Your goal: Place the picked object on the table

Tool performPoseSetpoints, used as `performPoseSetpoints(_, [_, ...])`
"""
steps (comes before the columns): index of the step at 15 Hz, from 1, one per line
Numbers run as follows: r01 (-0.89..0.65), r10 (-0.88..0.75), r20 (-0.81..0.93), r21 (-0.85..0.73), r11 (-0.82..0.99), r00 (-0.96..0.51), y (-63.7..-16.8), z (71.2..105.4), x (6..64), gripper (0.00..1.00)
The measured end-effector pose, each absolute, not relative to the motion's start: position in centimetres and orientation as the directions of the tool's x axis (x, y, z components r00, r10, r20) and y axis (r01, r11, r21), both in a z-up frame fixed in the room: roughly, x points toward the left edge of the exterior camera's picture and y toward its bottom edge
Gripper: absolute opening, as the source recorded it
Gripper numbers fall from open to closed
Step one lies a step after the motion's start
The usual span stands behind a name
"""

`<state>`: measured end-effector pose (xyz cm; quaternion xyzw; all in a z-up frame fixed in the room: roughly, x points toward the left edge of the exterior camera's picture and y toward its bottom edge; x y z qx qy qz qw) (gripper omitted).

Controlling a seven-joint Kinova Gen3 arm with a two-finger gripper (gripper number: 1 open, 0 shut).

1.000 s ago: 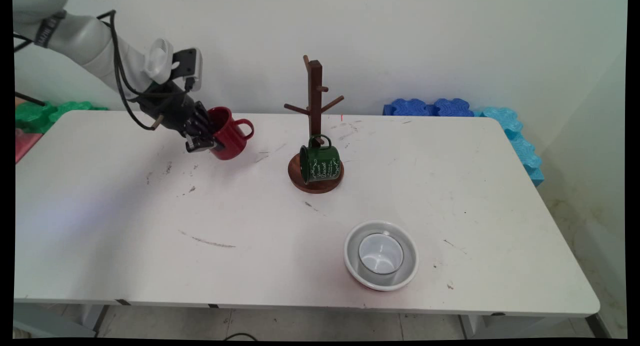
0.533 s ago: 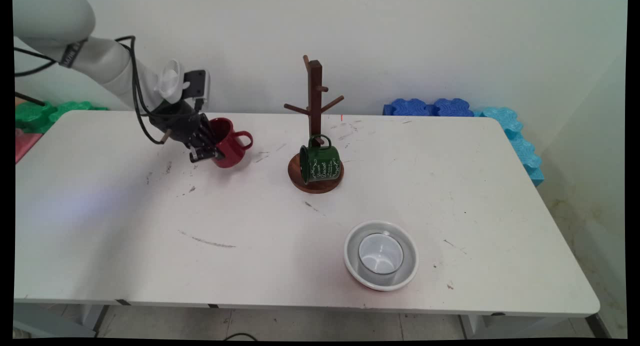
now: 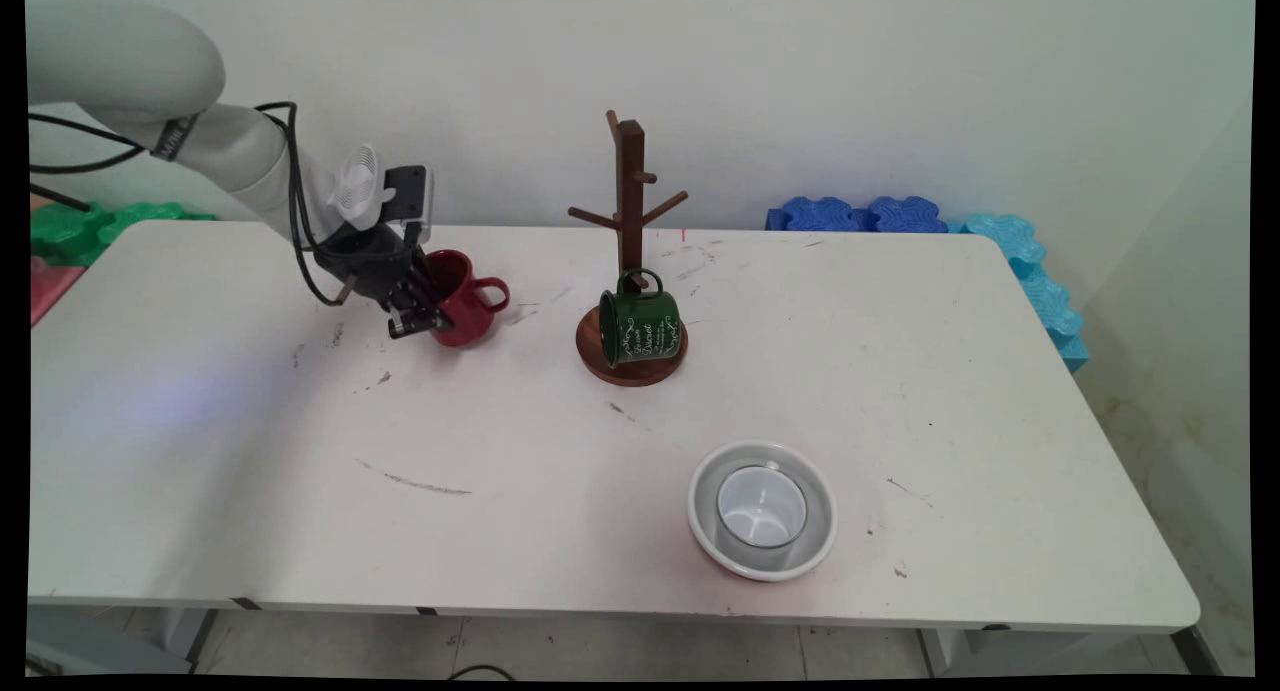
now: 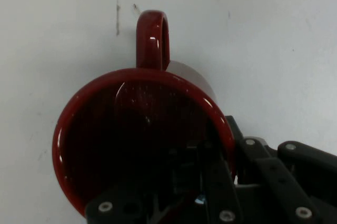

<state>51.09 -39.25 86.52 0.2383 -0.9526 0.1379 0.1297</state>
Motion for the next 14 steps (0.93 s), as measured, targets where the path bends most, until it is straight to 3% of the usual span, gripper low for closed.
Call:
performPoseSetpoints(5, [-0.482,-0.412,0.307,-0.2,0.853,-0.858,-39.3,85.8,50.9,0.0])
performPoseSetpoints(6, [-0.48,-0.411,0.307,-0.199,0.854,-0.859,-39.4,85.7,50.9,1.0])
performPoseSetpoints(14, [-0.465,-0.396,0.304,-0.202,0.862,-0.866,-39.3,85.2,50.8,1.0])
